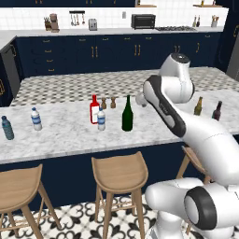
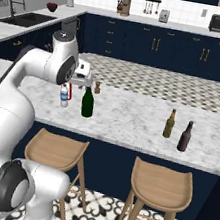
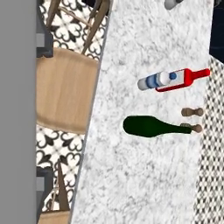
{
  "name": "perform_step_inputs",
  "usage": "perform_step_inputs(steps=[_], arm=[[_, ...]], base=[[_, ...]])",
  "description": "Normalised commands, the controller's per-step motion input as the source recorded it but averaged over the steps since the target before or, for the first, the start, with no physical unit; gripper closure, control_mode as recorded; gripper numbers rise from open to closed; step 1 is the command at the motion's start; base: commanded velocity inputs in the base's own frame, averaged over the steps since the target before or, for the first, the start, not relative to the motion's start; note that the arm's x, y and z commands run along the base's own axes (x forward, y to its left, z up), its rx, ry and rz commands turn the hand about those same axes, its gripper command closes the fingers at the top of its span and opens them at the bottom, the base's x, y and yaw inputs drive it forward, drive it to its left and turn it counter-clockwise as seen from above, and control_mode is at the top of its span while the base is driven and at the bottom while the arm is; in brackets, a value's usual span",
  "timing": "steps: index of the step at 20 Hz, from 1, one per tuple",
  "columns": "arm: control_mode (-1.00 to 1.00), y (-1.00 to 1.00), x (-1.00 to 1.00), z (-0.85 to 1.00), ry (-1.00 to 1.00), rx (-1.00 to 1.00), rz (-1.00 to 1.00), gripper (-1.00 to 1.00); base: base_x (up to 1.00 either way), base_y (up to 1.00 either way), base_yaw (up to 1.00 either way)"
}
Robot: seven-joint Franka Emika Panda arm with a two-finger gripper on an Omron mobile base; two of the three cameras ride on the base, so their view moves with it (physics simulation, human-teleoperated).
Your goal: Move the plastic bottles in the middle to the plastics group, and the glass bottles in the middle to the glass group.
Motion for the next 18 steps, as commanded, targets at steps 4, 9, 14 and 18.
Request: perform_step_inputs(steps=[4, 9, 14, 18], arm=[[-1.0, 0.79, 0.43, -0.01, 0.02, -0.2, -0.11, -1.0], [-1.0, -0.04, 0.28, -0.08, 0.0, -0.03, -0.03, -1.0], [-1.0, -0.4, 0.41, -0.06, 0.0, 0.0, 0.0, -1.0], [-1.0, -0.11, 0.57, -0.2, 0.0, 0.0, 0.0, -1.0]], base=[[0.0, 0.0, 0.0], [0.0, 0.0, 0.0], [0.0, 0.0, 0.0], [0.0, 0.0, 0.0]])
